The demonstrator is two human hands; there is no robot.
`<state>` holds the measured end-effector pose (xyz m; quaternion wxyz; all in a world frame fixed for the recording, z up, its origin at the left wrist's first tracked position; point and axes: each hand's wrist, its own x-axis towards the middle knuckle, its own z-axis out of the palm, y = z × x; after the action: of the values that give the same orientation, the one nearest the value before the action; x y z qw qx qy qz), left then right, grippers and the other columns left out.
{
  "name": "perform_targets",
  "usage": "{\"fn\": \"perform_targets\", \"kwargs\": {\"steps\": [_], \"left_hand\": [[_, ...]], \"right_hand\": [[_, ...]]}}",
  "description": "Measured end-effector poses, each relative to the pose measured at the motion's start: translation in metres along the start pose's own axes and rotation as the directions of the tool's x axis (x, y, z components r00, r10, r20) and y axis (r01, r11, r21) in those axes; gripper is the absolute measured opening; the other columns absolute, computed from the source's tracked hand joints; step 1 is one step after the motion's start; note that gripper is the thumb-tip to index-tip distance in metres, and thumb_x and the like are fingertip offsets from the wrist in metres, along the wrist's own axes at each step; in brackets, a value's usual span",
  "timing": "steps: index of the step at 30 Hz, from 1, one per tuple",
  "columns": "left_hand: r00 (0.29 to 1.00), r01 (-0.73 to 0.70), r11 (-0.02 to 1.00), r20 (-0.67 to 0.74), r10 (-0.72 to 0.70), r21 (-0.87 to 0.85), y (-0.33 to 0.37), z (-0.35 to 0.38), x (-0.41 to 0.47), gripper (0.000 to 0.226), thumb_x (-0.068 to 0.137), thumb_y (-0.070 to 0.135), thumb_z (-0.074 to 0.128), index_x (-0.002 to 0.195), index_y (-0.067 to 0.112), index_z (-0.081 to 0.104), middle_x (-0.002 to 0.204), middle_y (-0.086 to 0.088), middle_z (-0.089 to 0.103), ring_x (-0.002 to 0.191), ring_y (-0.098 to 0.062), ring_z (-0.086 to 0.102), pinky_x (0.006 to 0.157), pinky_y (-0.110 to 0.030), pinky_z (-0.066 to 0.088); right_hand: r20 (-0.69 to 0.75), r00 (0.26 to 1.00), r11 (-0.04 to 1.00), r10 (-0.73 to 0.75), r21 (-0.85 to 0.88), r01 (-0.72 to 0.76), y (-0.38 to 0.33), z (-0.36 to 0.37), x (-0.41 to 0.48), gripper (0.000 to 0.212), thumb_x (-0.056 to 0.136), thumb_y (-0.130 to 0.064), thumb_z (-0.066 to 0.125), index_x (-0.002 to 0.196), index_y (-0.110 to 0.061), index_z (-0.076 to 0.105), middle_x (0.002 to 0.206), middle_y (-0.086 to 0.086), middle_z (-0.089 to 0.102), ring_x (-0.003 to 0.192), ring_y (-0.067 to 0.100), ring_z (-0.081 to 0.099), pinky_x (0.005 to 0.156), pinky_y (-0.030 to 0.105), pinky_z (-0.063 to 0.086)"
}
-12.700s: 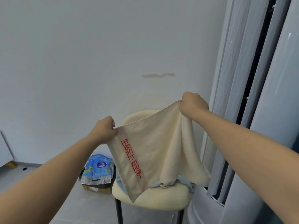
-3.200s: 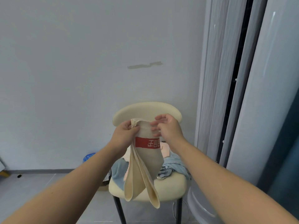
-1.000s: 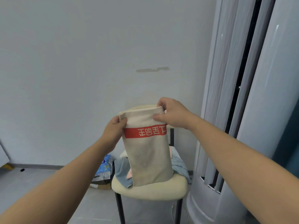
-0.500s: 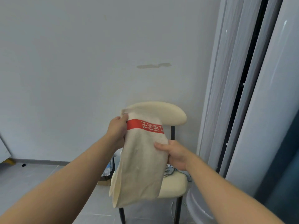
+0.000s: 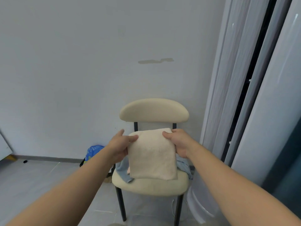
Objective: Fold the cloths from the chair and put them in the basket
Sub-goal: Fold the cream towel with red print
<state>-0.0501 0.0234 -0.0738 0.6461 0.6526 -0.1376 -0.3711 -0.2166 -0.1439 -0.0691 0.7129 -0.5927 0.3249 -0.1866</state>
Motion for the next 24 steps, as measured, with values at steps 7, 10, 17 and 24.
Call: {"fn": "perform_targets", "kwargs": {"steps": [7,10,17,24], "left_hand": [[0.965,-0.261,0.925,0.084,0.247,0.276,0.024,0.005,-0.008,0.071,0.068,-0.021,0.078,0.127,0.016,0.064,0.115,-0.019,0.068,0.097,-0.030,0.069,0.084,-0.039,0.059],[0.930,-0.345,0.729,0.114,0.348,0.591,0.035,0.004,-0.009,0.068,0.064,-0.010,0.085,0.122,0.021,0.065,0.108,-0.006,0.071,0.099,-0.022,0.067,0.089,-0.036,0.057],[0.851,-0.351,0.430,0.091,0.518,0.832,0.071,0.005,-0.017,0.023,0.074,0.027,0.083,0.088,0.014,0.071,0.085,-0.007,0.069,0.079,-0.022,0.061,0.062,-0.030,0.045],[0.896,-0.442,0.856,0.099,0.432,0.269,0.087,0.009,-0.034,0.020,0.089,0.024,0.077,0.106,0.012,0.073,0.106,-0.003,0.075,0.098,-0.019,0.070,0.083,-0.033,0.055]], "right_hand": [[0.064,0.973,0.936,-0.222,-0.265,0.231,-0.029,-0.015,-0.007,0.065,0.080,0.006,0.079,0.137,-0.017,0.057,0.127,0.020,0.064,0.114,0.032,0.066,0.092,0.042,0.059],[0.097,0.956,0.841,-0.278,-0.457,0.291,-0.045,-0.017,-0.011,0.065,0.075,0.015,0.079,0.135,-0.002,0.060,0.119,0.015,0.071,0.108,0.024,0.068,0.089,0.032,0.058],[0.105,0.871,0.555,-0.480,-0.732,0.394,-0.085,-0.022,-0.011,0.024,0.079,-0.025,0.085,0.101,-0.019,0.078,0.092,-0.002,0.076,0.090,0.018,0.071,0.085,0.035,0.057],[0.060,0.831,0.815,-0.552,-0.172,0.554,-0.097,-0.015,-0.018,0.022,0.097,-0.035,0.068,0.110,-0.019,0.059,0.103,0.002,0.069,0.086,0.012,0.066,0.074,0.028,0.053]]}}
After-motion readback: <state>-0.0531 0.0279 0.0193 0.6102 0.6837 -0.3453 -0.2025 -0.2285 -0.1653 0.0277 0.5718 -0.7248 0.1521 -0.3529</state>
